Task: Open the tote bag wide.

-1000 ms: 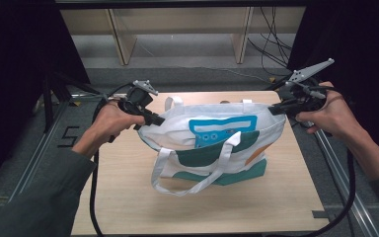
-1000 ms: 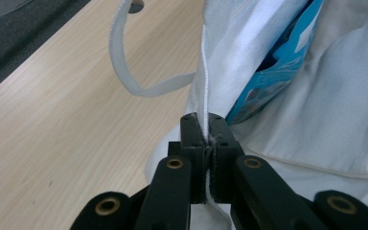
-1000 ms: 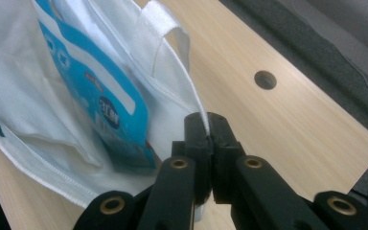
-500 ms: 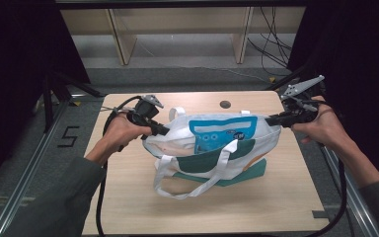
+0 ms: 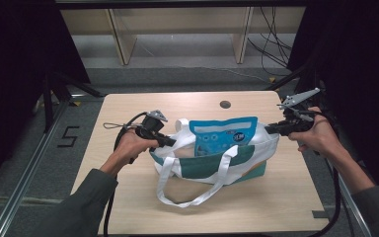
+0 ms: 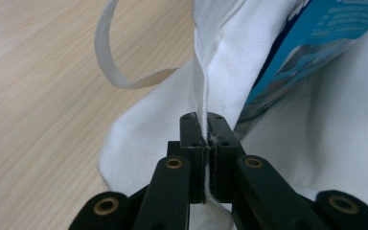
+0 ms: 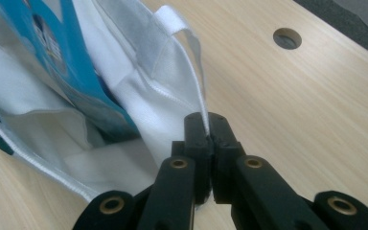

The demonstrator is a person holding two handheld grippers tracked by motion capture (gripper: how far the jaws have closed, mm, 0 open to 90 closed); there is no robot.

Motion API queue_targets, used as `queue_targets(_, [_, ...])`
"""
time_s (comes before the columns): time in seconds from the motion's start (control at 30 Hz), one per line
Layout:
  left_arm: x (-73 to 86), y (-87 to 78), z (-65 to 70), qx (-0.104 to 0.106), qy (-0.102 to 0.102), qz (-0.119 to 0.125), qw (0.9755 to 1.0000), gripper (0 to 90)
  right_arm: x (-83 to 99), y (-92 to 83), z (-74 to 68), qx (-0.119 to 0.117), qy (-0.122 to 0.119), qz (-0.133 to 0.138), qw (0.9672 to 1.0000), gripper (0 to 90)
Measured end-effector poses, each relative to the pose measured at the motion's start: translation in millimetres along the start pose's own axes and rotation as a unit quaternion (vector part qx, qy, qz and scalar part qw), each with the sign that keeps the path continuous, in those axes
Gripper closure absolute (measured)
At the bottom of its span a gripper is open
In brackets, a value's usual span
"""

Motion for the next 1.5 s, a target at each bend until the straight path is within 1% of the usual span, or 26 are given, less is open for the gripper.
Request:
queue_targets(0.13, [2.1,5.1,-1.2,0.004,-0.016,0.012,0.9998,86.3,8.7,7.3,5.9,0.005,-0.002,-0.003,1.0000,88.8])
queue_targets(0.23, [5.6,7.9,0.3,0.004,-0.015,0.016,0.9998,86.4,15.1,11.7,6.2,0.001,0.000,-0.002,1.0000,88.8])
queue_targets(0.27, [5.6,7.9,0.3,0.004,-0.015,0.016,0.9998,86.4,14.9,14.0,5.4,-0.001,-0.001,0.010,0.9999,88.8])
queue_targets(0.3, [7.6,9.9,0.4,0.004,-0.018,0.016,0.9997,86.4,17.8,12.8,4.0,-0.004,0.005,0.001,1.0000,88.8])
queue_targets(0.33, [7.6,9.9,0.4,0.004,-0.018,0.016,0.9997,86.4,17.8,12.8,4.0,-0.004,0.005,0.001,1.0000,88.8])
queue_targets(0.37, [10.9,9.6,-1.5,0.006,-0.002,0.005,1.0000,86.4,18.8,15.4,-1.1,-0.019,0.018,0.012,0.9996,88.8])
queue_targets(0.43, [11.0,10.4,-1.2,0.006,-0.005,0.007,0.9999,86.4,18.9,18.0,-2.9,-0.018,0.026,0.022,0.9993,88.8])
queue_targets(0.53, [12.6,13.3,-1.6,0.003,-0.007,0.009,0.9999,86.4,22.2,20.6,-2.3,-0.021,0.025,0.020,0.9993,88.8])
queue_targets(0.57, [14.3,15.9,-1.2,0.004,-0.010,0.011,0.9999,86.4,27.5,21.8,4.5,-0.009,0.008,0.006,0.9999,88.8])
queue_targets(0.63, [15.9,16.6,-2.2,0.004,-0.007,0.008,0.9999,86.4,27.4,25.0,5.5,-0.007,0.006,0.015,0.9998,88.7])
queue_targets(0.67, [16.6,18.0,-2.6,0.003,-0.010,0.011,0.9999,86.4,29.9,24.3,3.1,-0.017,0.011,0.003,0.9998,88.7])
queue_targets(0.7, [17.1,19.9,-2.3,0.004,-0.019,0.017,0.9997,86.4,29.3,27.9,-0.7,-0.023,0.024,0.016,0.9993,88.7])
queue_targets(0.73, [17.9,20.7,-2.6,0.004,-0.021,0.018,0.9996,86.4,30.3,28.2,-1.9,-0.028,0.033,0.010,0.9990,88.7])
queue_targets(0.77, [20.8,23.2,-2.4,0.006,-0.025,0.019,0.9995,86.4,29.9,32.3,-1.7,-0.026,0.029,0.020,0.9990,88.7])
queue_targets(0.83, [22.9,25.2,-3.0,0.009,-0.024,0.022,0.9994,86.3,32.5,31.5,-1.0,-0.028,0.029,0.008,0.9992,88.7])
queue_targets(0.93, [25.5,27.2,-2.6,0.009,-0.027,0.022,0.9994,86.3,33.5,35.0,0.5,-0.025,0.026,0.013,0.9993,88.7])
queue_targets(0.97, [28.1,30.2,-1.6,0.013,-0.028,0.023,0.9993,86.3,39.2,36.2,4.0,-0.008,0.027,-0.007,0.9996,88.6])
queue_targets(1.03, [29.9,31.5,-2.4,0.014,-0.026,0.021,0.9993,86.2,40.1,37.1,4.8,-0.011,0.024,-0.007,0.9996,88.6])
queue_targets(1.07, [30.3,33.7,-1.5,0.014,-0.034,0.027,0.9989,86.2,39.7,40.1,5.4,-0.013,0.011,0.004,0.9998,88.6])
queue_targets(1.13, [33.8,36.6,-1.6,0.012,-0.027,0.023,0.9993,86.2,42.8,43.8,6.1,-0.014,0.010,0.008,0.9998,88.6])
queue_targets(1.17, [36.1,40.7,-0.5,0.014,-0.027,0.021,0.9993,86.2,46.3,46.8,0.5,-0.032,0.034,0.007,0.9989,88.6])
queue_targets(1.23, [38.2,43.6,-0.9,0.014,-0.027,0.017,0.9994,86.2,49.7,49.3,0.3,-0.036,0.044,0.009,0.9983,88.6])
queue_targets(1.27, [38.2,43.6,-0.9,0.014,-0.027,0.017,0.9994,86.2,49.7,49.3,0.3,-0.036,0.044,0.009,0.9983,88.6])
queue_targets(1.3, [39.1,45.5,-0.4,0.011,-0.027,0.016,0.9994,86.2,50.3,53.1,2.8,-0.032,0.038,0.024,0.9985,88.6])
queue_targets(1.37, [39.4,46.0,-0.6,0.011,-0.024,0.015,0.9995,86.2,50.9,52.9,1.8,-0.033,0.048,0.025,0.9980,88.6])
queue_targets(1.5, [41.9,51.2,-0.2,0.007,-0.030,0.015,0.9994,86.3,56.7,58.5,2.1,-0.030,0.043,0.019,0.9984,88.5])
Point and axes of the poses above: each handheld gripper's, and its own axes: y roughly forward along the jaws, x roughly out of its underside, z roughly to its right, the point moved 8 cm from there along y, roughly forward along the jaws, and after that the axes turned 6 degrees about -x, right-handed, at the moved point
